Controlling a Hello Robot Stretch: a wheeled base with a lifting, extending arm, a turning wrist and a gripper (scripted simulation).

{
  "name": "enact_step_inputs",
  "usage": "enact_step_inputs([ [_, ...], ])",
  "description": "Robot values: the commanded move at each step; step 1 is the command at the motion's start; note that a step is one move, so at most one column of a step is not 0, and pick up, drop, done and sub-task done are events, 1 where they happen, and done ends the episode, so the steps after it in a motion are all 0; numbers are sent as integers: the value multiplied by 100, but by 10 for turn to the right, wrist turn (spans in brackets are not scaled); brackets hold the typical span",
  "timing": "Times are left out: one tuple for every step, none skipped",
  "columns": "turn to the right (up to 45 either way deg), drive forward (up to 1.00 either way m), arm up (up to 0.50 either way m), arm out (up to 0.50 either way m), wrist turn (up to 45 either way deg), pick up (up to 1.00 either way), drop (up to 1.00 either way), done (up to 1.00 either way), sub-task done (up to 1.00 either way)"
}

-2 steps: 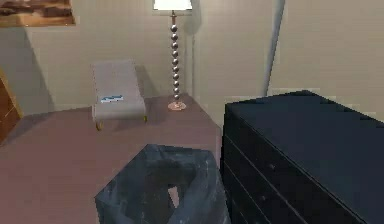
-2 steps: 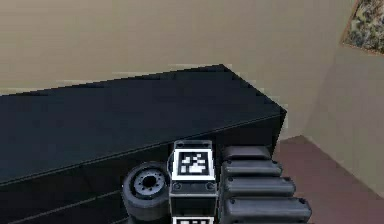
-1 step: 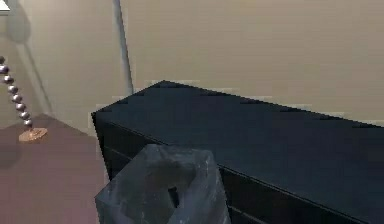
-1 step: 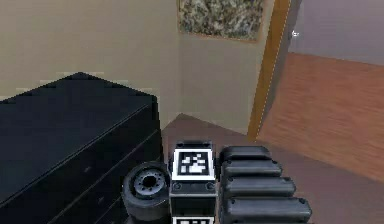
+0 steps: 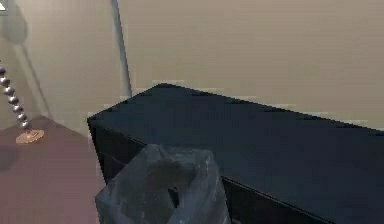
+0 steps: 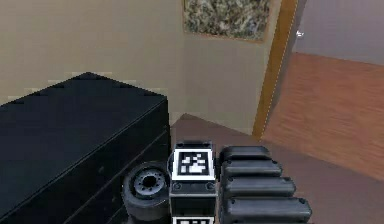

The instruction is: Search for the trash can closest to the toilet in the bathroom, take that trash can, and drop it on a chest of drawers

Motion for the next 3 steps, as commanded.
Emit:
enact_step_inputs([
  [-450, 0, 0, 0, 0, 0, 0, 0, 0],
  [-450, 0, 0, 0, 0, 0, 0, 0, 0],
  [-210, 0, 0, 0, 0, 0, 0, 0, 0],
])
